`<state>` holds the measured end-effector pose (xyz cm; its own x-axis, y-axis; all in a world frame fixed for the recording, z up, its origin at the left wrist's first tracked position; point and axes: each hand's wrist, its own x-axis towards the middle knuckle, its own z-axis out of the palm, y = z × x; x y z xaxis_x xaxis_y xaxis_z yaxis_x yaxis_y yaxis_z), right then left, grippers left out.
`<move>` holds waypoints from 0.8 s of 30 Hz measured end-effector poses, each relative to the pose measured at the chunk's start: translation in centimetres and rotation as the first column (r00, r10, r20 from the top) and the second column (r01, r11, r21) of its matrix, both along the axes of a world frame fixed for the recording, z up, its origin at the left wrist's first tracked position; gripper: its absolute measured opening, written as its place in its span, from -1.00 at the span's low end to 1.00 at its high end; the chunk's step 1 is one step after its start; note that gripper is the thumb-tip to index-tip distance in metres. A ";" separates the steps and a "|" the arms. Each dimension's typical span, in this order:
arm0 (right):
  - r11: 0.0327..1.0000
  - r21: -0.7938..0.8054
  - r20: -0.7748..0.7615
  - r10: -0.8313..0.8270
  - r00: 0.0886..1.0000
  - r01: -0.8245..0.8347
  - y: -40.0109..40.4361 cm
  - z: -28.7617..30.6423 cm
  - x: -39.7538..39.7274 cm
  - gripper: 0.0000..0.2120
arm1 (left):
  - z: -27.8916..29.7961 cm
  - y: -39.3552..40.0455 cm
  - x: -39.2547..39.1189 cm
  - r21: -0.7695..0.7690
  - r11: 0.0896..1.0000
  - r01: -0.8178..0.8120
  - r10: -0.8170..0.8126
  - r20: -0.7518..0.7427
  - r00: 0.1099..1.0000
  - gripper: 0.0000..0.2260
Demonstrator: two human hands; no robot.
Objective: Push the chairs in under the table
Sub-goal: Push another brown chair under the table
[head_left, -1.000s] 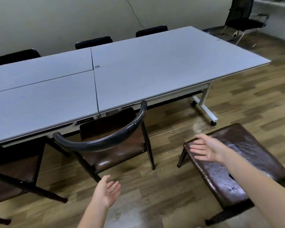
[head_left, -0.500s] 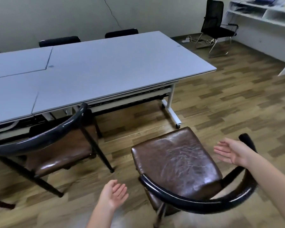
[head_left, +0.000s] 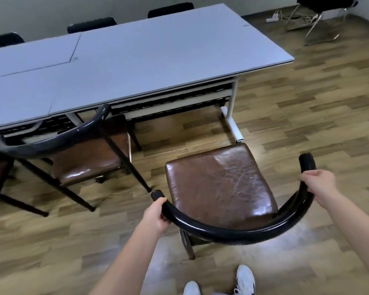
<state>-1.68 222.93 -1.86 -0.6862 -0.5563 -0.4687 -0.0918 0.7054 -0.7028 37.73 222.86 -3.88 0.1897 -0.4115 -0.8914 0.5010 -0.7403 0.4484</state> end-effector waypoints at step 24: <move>0.999 0.027 0.291 0.026 0.957 -0.035 -10.4 -5.4 -7.5 -0.90 | -1.2 -2.5 -4.6 -0.016 0.996 -0.084 0.082 0.462 0.883 -0.91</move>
